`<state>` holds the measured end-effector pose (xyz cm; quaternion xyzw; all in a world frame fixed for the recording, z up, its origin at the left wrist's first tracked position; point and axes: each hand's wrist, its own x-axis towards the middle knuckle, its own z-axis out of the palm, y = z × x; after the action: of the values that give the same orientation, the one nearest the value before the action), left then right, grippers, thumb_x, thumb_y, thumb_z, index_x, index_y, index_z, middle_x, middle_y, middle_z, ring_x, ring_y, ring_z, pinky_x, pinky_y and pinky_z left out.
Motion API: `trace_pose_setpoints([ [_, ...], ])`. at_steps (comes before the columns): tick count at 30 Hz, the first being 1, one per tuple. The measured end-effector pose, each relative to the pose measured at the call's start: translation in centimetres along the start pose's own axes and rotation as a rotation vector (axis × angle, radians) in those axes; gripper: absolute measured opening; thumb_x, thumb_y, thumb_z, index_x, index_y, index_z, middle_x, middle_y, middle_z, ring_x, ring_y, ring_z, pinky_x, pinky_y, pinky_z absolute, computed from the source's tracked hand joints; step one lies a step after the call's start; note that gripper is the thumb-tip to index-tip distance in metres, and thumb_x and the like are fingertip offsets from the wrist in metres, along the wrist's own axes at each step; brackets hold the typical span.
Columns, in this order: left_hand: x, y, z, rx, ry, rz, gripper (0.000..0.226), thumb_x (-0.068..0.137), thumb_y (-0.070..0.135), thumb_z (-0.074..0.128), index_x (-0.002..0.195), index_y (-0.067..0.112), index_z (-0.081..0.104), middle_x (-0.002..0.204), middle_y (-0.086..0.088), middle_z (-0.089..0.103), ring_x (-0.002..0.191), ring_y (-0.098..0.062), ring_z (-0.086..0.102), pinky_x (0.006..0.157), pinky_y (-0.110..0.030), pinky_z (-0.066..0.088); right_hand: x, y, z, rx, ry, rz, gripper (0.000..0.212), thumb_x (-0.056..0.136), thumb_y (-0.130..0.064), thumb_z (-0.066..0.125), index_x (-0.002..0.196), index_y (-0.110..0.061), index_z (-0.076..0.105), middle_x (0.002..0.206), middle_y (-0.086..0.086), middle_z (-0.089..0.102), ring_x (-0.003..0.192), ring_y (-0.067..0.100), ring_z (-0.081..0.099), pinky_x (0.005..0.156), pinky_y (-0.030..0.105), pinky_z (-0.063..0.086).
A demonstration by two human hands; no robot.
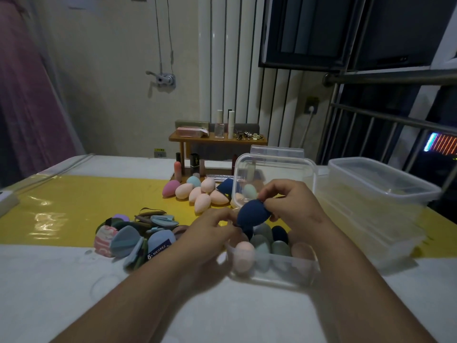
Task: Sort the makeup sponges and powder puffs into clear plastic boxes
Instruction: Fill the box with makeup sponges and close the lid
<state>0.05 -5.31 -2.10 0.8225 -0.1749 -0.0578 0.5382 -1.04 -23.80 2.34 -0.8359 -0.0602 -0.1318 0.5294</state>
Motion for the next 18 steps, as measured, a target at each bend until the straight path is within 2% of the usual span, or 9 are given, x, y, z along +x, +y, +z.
trace_pose_setpoints([
  [4, -0.25, 0.15, 0.13, -0.045, -0.007, -0.045, 0.008, 0.085, 0.023, 0.071, 0.088, 0.028, 0.065, 0.084, 0.002, 0.066, 0.072, -0.016, 0.057, 0.061, -0.033, 0.048, 0.18, 0.42, -0.24, -0.018, 0.001, -0.01, 0.035, 0.074, 0.013, 0.057, 0.064, -0.018, 0.07, 0.056, -0.002, 0.059, 0.053, 0.009, 0.048, 0.055, 0.025, 0.042],
  [7, -0.53, 0.47, 0.19, -0.026, -0.071, -0.08, 0.027, 0.078, 0.037, 0.079, 0.095, 0.026, 0.06, 0.085, 0.002, 0.07, 0.066, -0.015, 0.057, 0.056, -0.03, 0.048, 0.08, 0.4, -0.31, -0.009, -0.057, -0.004, 0.035, 0.075, 0.015, 0.054, 0.064, -0.015, 0.069, 0.061, 0.003, 0.061, 0.055, 0.009, 0.051, 0.053, 0.024, 0.045],
  [10, -0.53, 0.73, 0.23, 0.002, -0.069, -0.09, 0.03, 0.076, 0.033, 0.081, 0.094, 0.025, 0.058, 0.09, -0.003, 0.064, 0.063, -0.017, 0.055, 0.052, -0.027, 0.048, 0.12, 0.46, -0.23, -0.048, -0.129, 0.035, 0.035, 0.077, 0.012, 0.055, 0.063, -0.016, 0.072, 0.063, 0.001, 0.064, 0.058, 0.008, 0.055, 0.056, 0.024, 0.048],
  [13, -0.46, 0.44, 0.4, -0.028, -0.037, -0.087, 0.022, 0.077, 0.025, 0.079, 0.085, 0.022, 0.058, 0.075, -0.001, 0.063, 0.058, -0.018, 0.054, 0.052, -0.029, 0.047, 0.05, 0.51, -0.43, -0.148, -0.186, 0.045, 0.024, 0.075, 0.003, 0.07, 0.072, -0.021, 0.073, 0.058, -0.014, 0.062, 0.059, 0.005, 0.054, 0.061, 0.025, 0.046],
  [16, -0.38, 0.18, 0.53, -0.034, -0.035, -0.078, 0.019, 0.077, 0.022, 0.078, 0.076, 0.023, 0.059, 0.07, 0.002, 0.06, 0.061, -0.017, 0.054, 0.056, -0.032, 0.047, -0.13, 0.37, -0.46, -0.288, -0.195, 0.042, 0.026, 0.069, -0.01, 0.084, 0.085, -0.026, 0.071, 0.075, -0.016, 0.061, 0.067, 0.003, 0.054, 0.062, 0.02, 0.044],
  [18, -0.18, 0.09, 0.5, 0.031, -0.008, -0.034, 0.019, 0.076, 0.022, 0.079, 0.075, 0.024, 0.061, 0.082, 0.007, 0.058, 0.075, -0.013, 0.055, 0.066, -0.03, 0.045, 0.01, 0.46, -0.52, -0.362, -0.179, 0.048, 0.03, 0.068, -0.017, 0.086, 0.088, -0.029, 0.068, 0.091, -0.012, 0.062, 0.075, 0.003, 0.055, 0.063, 0.02, 0.044],
])
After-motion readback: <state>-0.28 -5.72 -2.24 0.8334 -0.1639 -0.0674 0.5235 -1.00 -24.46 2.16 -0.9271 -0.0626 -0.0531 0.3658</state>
